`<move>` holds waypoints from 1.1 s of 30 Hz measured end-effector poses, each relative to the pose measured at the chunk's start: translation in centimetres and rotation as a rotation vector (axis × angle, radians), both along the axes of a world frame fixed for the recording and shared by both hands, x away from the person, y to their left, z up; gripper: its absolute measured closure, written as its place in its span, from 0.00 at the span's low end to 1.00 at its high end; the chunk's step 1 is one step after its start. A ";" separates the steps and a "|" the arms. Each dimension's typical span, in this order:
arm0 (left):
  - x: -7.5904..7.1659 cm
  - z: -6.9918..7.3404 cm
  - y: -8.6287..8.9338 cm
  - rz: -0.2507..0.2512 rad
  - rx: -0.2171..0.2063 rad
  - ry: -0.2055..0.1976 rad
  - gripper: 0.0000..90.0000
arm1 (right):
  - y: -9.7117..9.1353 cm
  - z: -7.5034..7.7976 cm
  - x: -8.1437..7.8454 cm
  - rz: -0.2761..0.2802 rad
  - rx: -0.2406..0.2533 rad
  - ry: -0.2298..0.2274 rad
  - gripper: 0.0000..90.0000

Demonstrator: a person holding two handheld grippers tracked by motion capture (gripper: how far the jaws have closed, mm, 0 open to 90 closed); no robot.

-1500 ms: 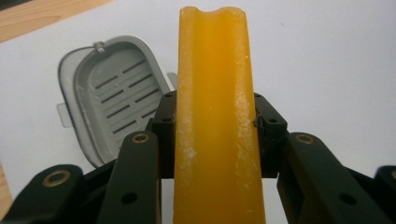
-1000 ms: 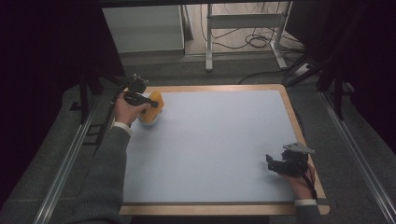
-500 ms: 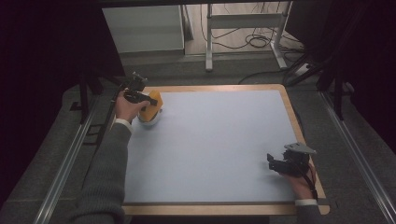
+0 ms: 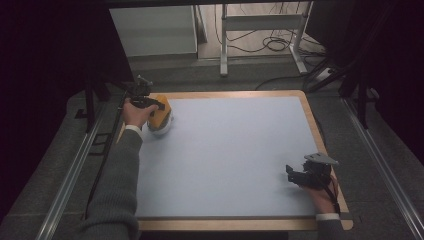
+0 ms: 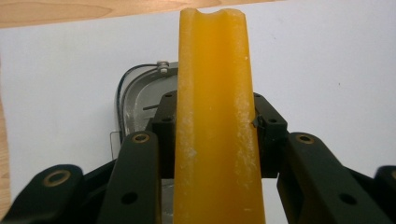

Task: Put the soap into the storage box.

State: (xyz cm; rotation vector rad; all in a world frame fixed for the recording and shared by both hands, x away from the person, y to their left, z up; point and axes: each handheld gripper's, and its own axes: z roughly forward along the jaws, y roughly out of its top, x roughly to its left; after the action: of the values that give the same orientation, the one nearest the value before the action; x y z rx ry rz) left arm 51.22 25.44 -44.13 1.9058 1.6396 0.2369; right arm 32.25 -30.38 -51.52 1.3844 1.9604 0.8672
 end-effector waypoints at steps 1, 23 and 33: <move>0.1 -0.2 0.0 0.007 -0.002 0.001 0.68 | 0.0 0.0 0.0 0.001 0.000 0.002 0.10; 0.2 -1.6 1.1 0.086 0.076 -0.017 0.44 | -0.1 -0.1 0.0 -0.003 -0.002 0.005 0.10; -2.2 -0.2 2.5 0.067 0.029 -0.082 0.25 | -0.1 -0.1 0.0 -0.001 -0.003 0.003 0.10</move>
State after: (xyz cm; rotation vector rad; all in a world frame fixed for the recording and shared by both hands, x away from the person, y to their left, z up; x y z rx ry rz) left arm 49.06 27.94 -44.32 1.8395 1.6553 0.3636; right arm 32.23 -30.43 -51.58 1.3863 1.9620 0.8620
